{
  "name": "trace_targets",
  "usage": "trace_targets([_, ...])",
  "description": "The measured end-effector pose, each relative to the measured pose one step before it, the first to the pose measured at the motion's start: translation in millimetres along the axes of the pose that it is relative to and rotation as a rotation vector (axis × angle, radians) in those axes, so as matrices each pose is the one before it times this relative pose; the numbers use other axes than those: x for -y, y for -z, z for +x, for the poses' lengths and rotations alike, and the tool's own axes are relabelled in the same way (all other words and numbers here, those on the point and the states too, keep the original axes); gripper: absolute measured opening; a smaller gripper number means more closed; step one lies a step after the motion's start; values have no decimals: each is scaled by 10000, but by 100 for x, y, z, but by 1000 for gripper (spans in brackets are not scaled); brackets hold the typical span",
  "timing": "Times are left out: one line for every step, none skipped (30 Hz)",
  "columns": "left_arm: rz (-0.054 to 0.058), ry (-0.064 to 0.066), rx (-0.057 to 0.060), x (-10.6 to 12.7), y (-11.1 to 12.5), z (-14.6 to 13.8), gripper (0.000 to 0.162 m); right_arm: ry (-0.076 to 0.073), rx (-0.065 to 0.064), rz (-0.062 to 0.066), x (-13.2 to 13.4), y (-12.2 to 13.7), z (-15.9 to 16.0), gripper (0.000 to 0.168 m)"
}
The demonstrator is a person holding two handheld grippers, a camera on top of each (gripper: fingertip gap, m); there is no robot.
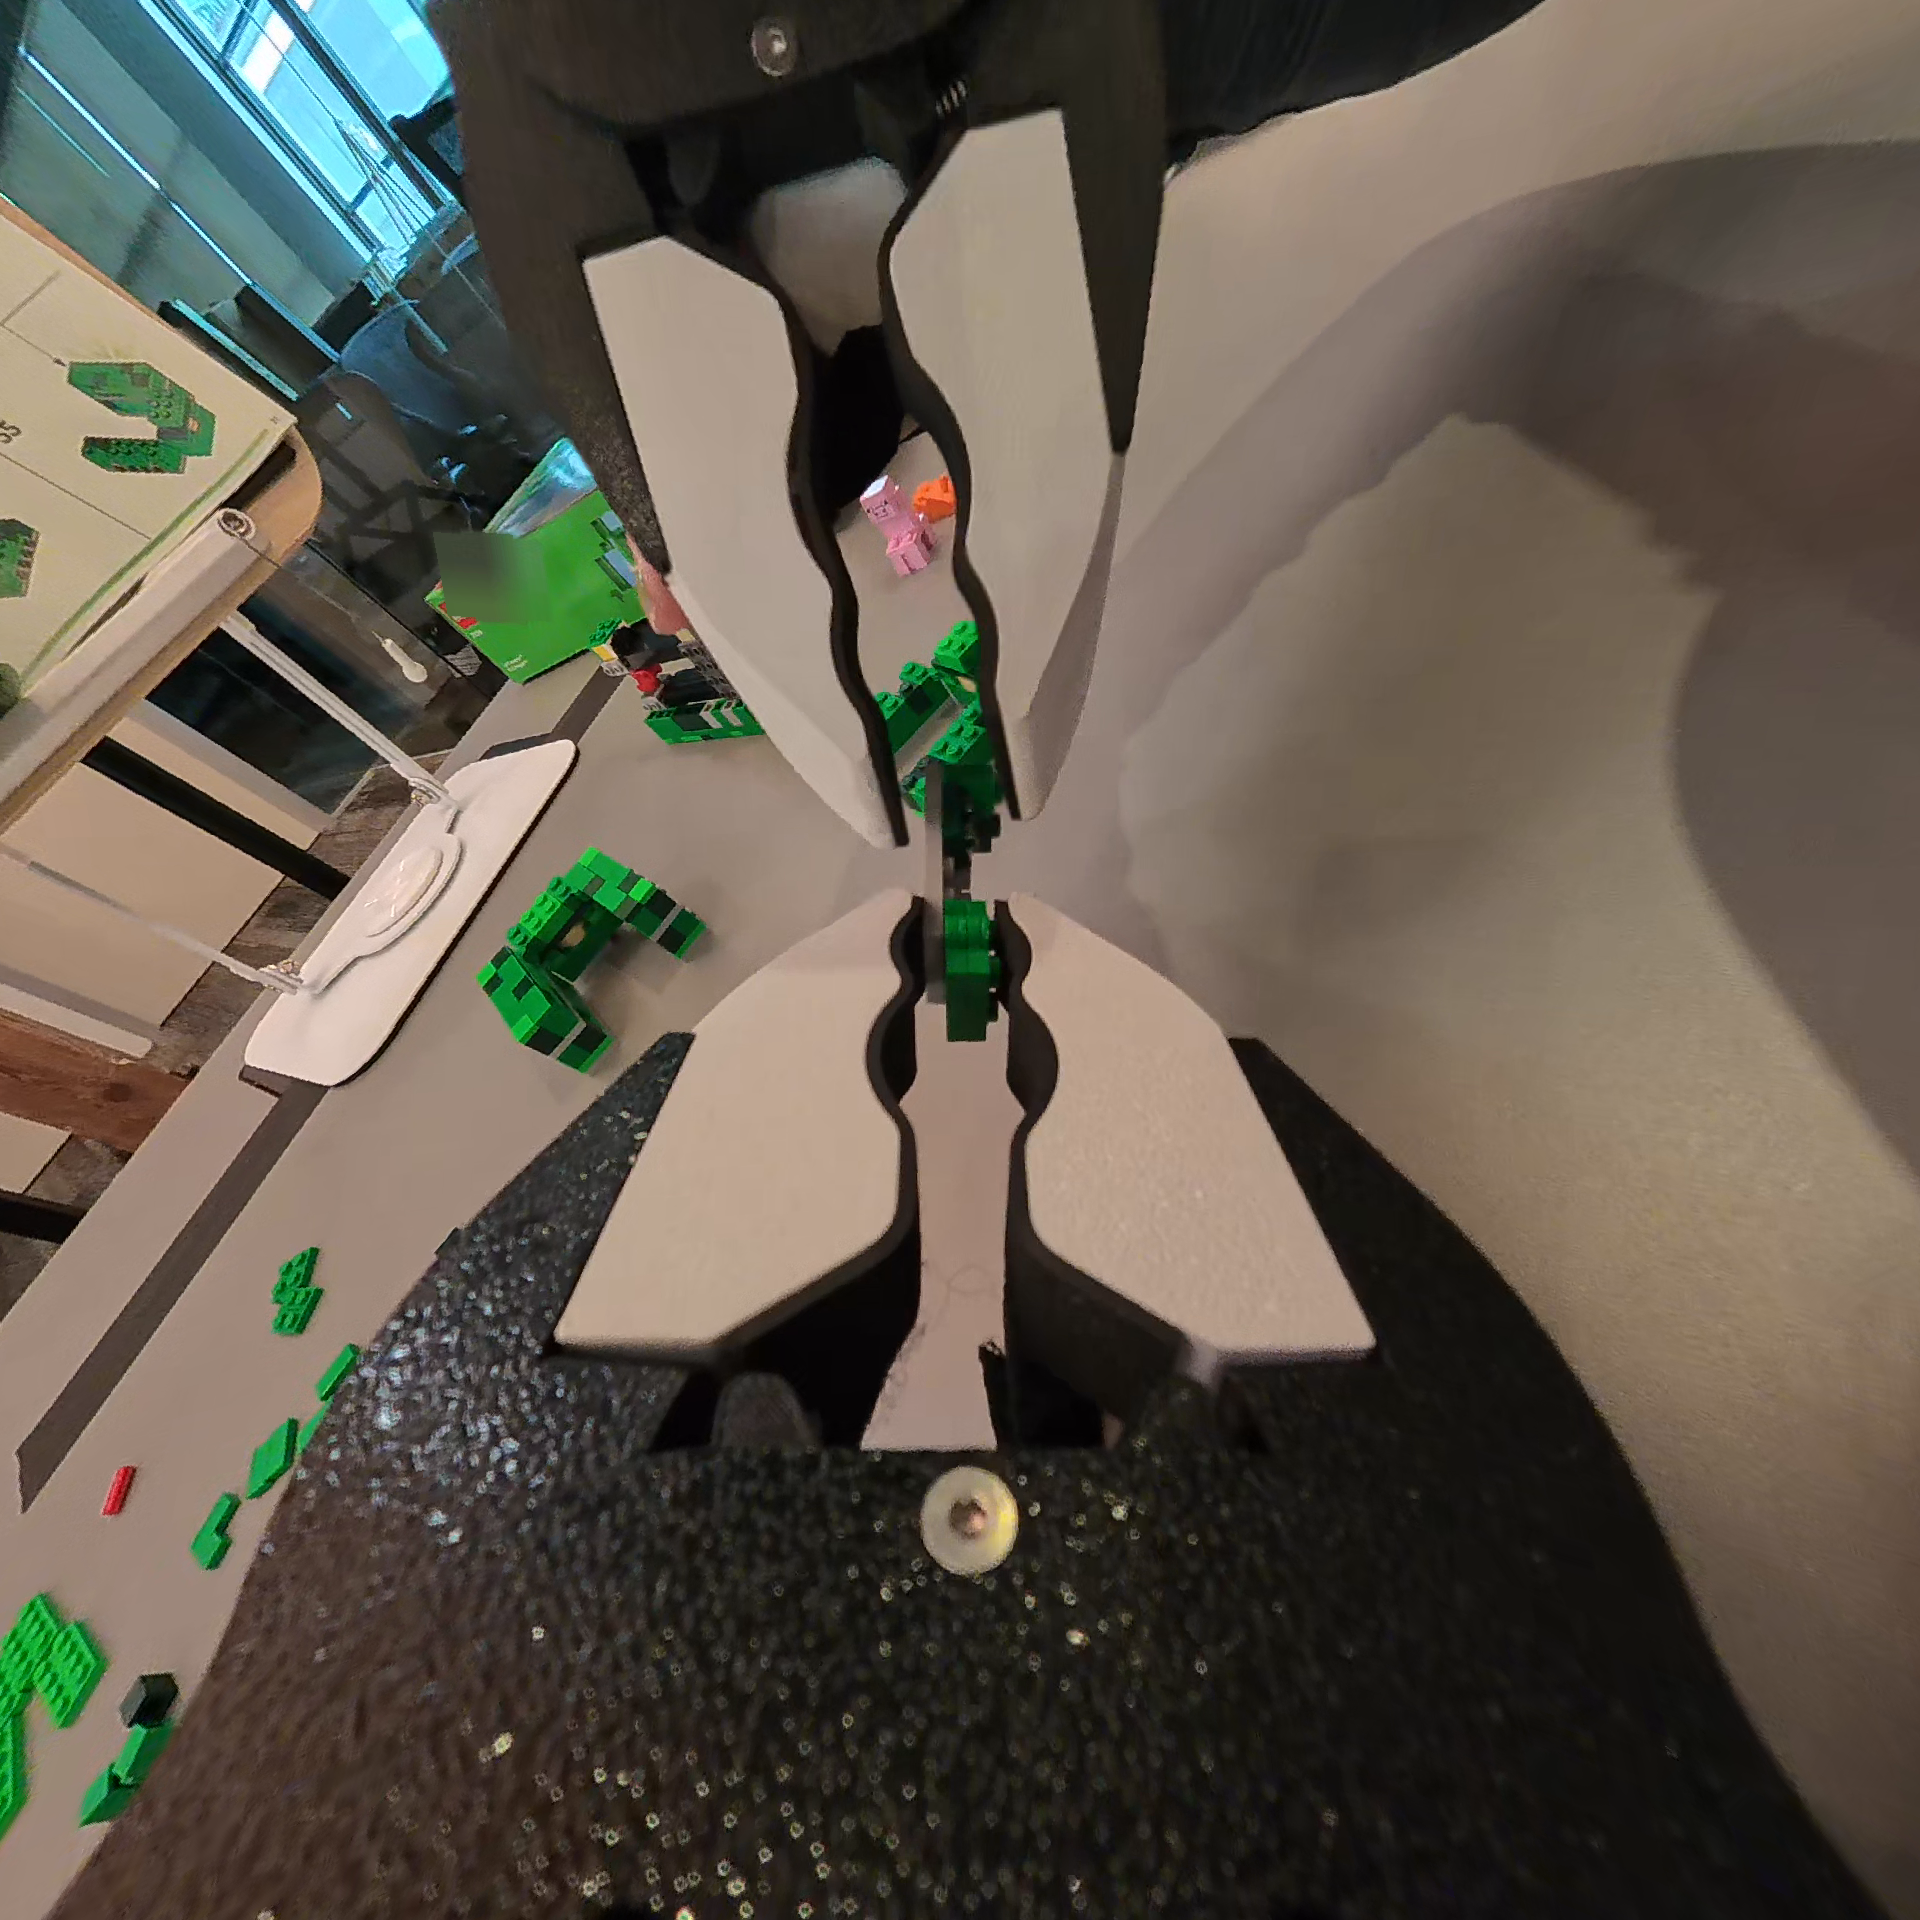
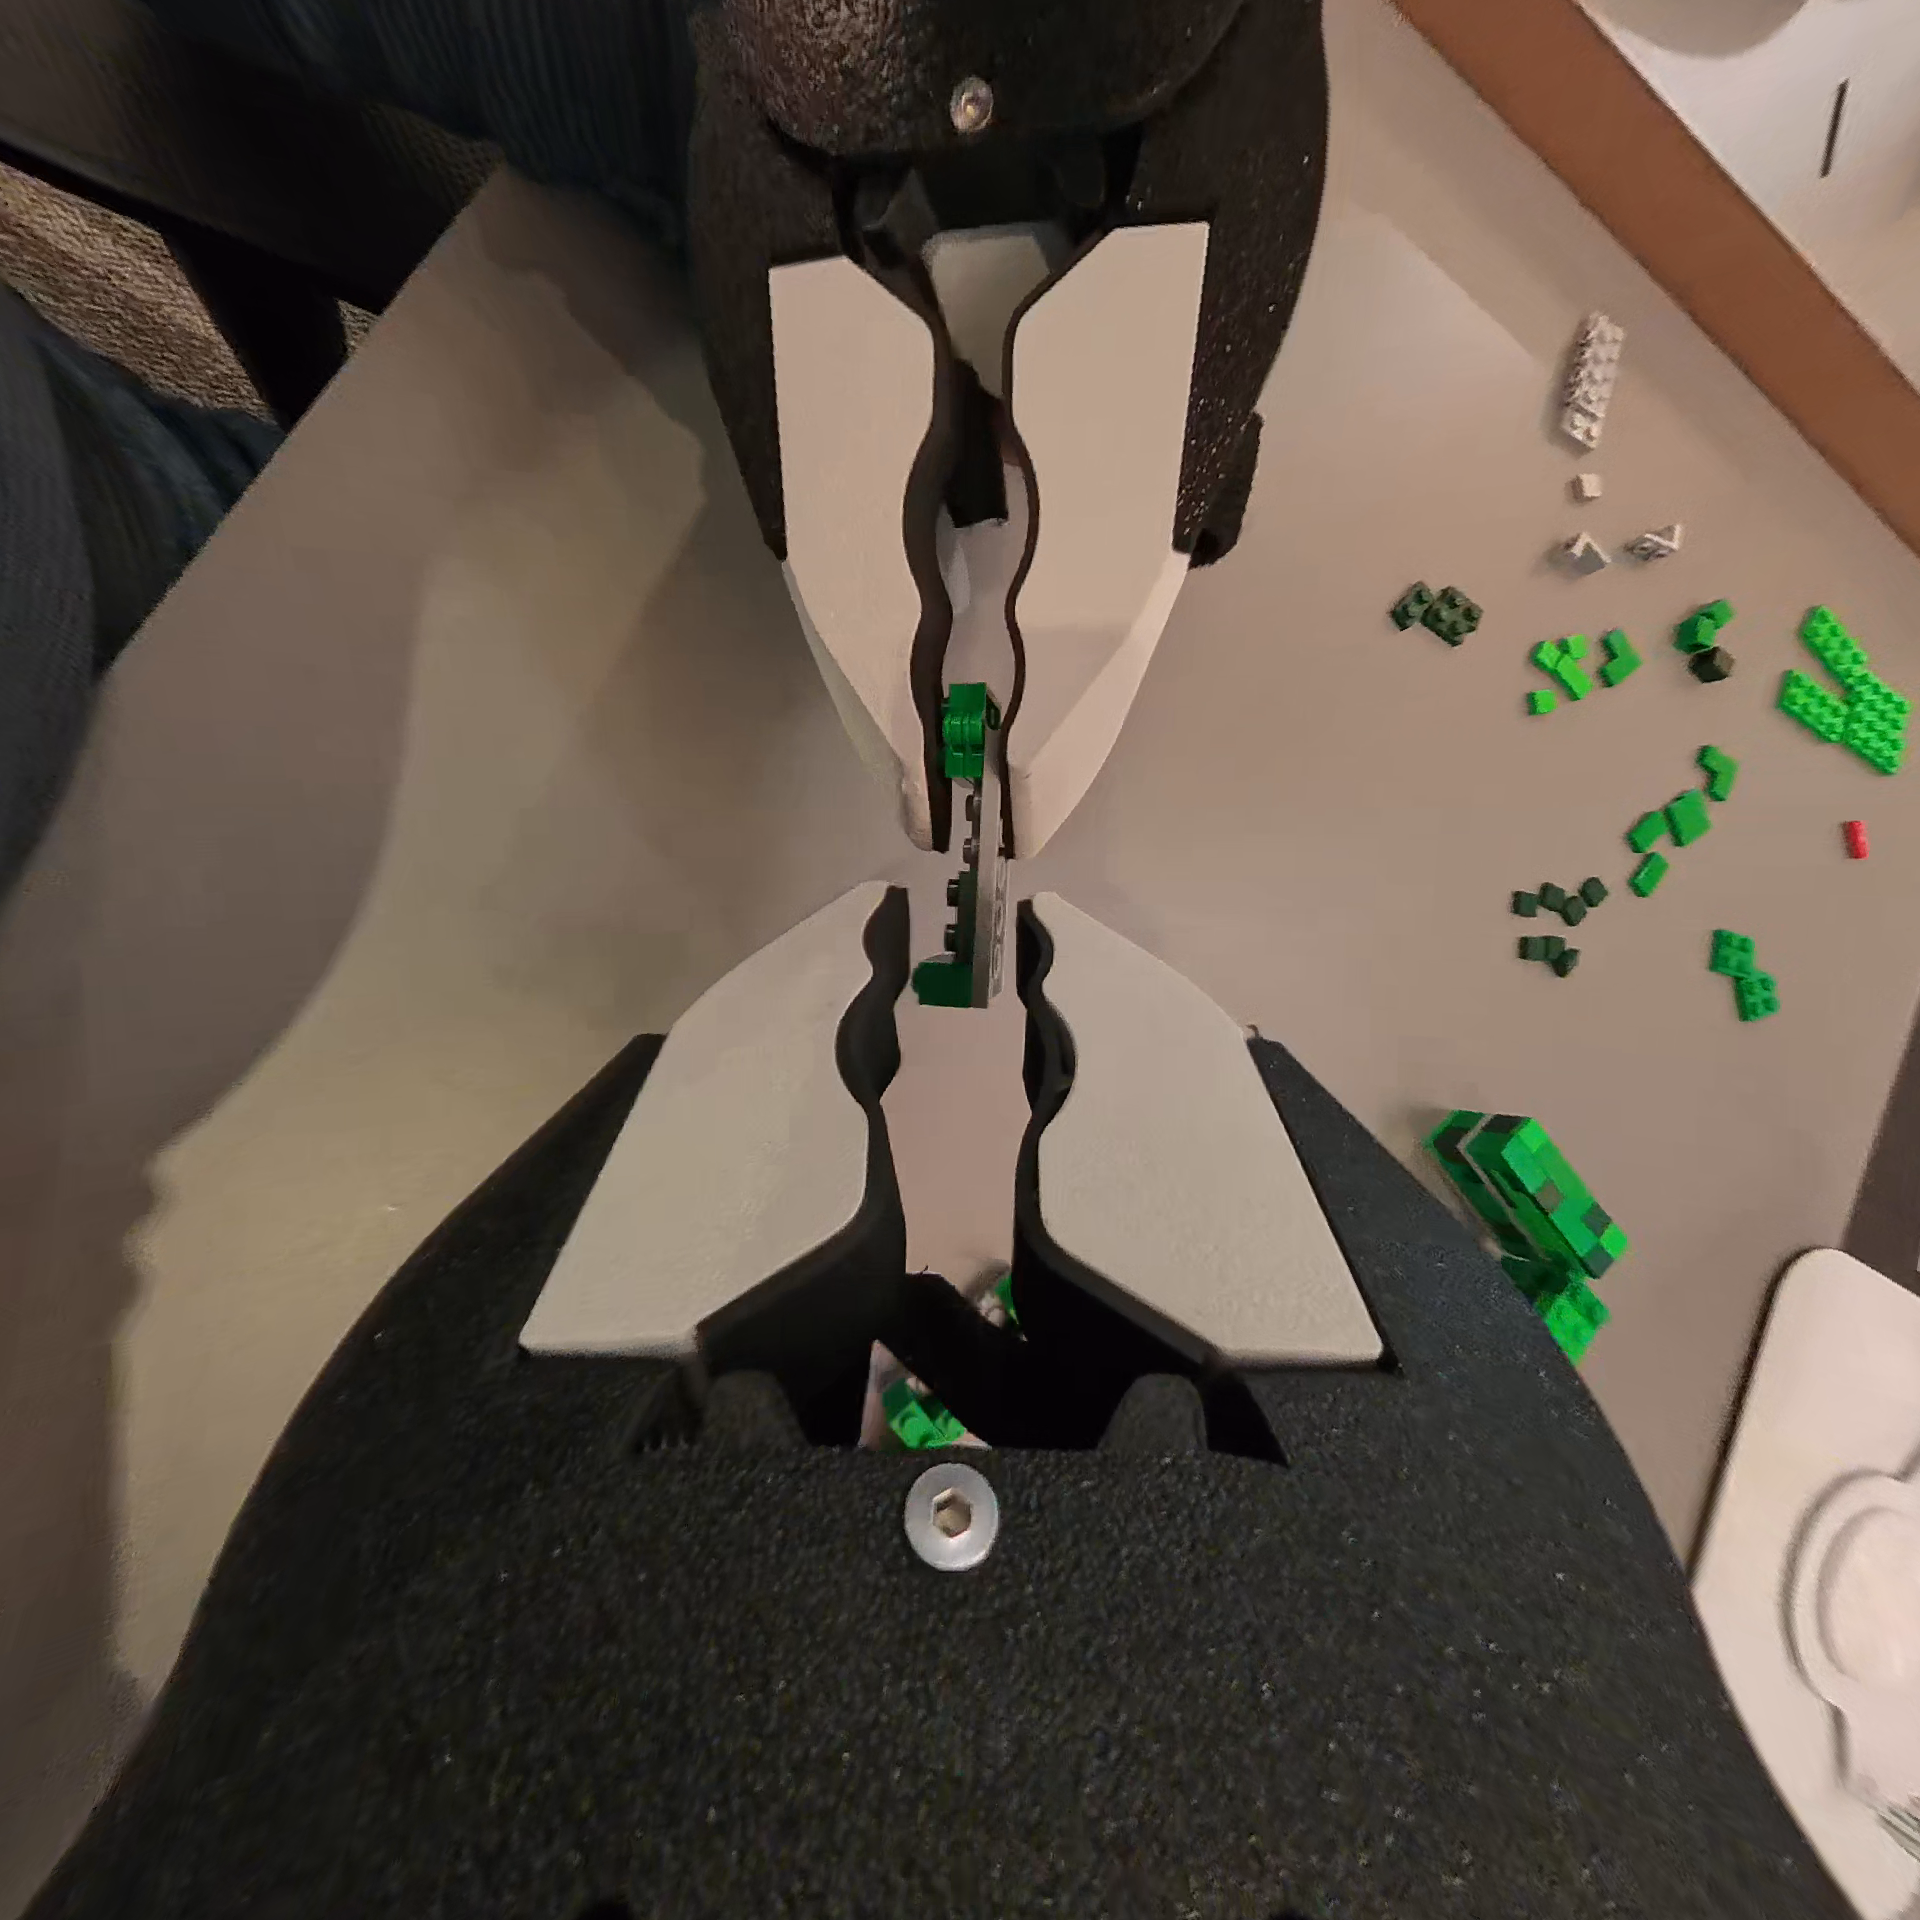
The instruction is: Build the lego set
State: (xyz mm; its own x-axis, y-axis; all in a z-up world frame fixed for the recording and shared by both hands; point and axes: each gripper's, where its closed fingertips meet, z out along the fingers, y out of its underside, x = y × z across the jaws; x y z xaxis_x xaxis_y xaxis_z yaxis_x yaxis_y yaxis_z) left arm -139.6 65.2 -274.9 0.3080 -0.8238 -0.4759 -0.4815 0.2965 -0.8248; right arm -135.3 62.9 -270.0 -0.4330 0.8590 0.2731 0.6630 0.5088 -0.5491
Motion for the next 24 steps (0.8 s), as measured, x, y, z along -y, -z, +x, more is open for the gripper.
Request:
trace_targets([-16,-31,-9,-12,-18,28,12,-103,58,7,7,23,34,19])
trace_targets([21,-38,-7,50,-1,50,12,-97,56,-40,-56,0,32,20])
trace_targets([44,-23,-16,92,4,44,12,-59,62,-49,-57,-43,-9,20])
trace_targets([48,-20,-20,92,9,48,12,-28,58,-66,-70,-89,-53,20])
trace_targets([39,-17,-15,78,11,35,12,0,64,-79,-84,-114,-93,19])
trace_targets([27,-2,-9,51,18,19,12,31,39,-64,-43,-110,-96,16])
trace_targets([38,14,-21,62,5,38,12,87,-35,21,73,-43,-26,11])
trace_targets([13,47,-34,10,8,35,12,77,-48,-46,-15,-22,-4,11])
trace_targets([8,64,7,-11,-1,-19,12,4,-55,-64,-13,13,36,11])
trace_targets([22,79,-30,6,-2,0,12,-2,-41,-58,-6,0,3,11])
trace_targets([19,102,-11,12,10,-29,12,0,-114,-53,-2,17,84,10])
trace_targets([16,102,34,2,15,-99,12,29,-193,-44,12,26,126,10])
trace_targets([27,95,41,15,40,-120,12,86,-205,-15,45,26,74,9])
trace_targets([38,82,11,26,52,-63,12,144,-267,-21,36,15,100,9])
trace_targets([35,60,-2,27,38,-43,12,183,-268,-63,14,5,63,9])
trace_targets([-5,29,1,-22,-6,-17,12,158,-248,-120,-47,-20,42,9])
trace_targets([-32,-41,24,-45,-29,-7,12,131,-227,-109,-59,-30,32,9])
trace_targets([-32,-50,24,-46,-16,-8,12,113,-184,-65,-52,-42,0,9])
trace_targets([-35,-17,-15,-62,-39,49,12,47,-113,-62,-75,-41,-39,9])
trace_targets([-36,-8,-35,-51,-61,66,12,16,-51,-50,-80,-26,-68,9])
trace_targets([-27,-28,-33,-35,-65,81,12,13,-14,-27,-80,-13,-72,9])
trace_targets([-15,-28,-6,-8,-47,40,12,39,-49,-10,-58,10,-3,9])
trace_targets([1,-8,19,7,-29,-16,12,65,-103,-2,-18,13,45,9])
trace_targets([11,11,5,10,7,-18,12,93,-112,-14,-5,9,32,9])
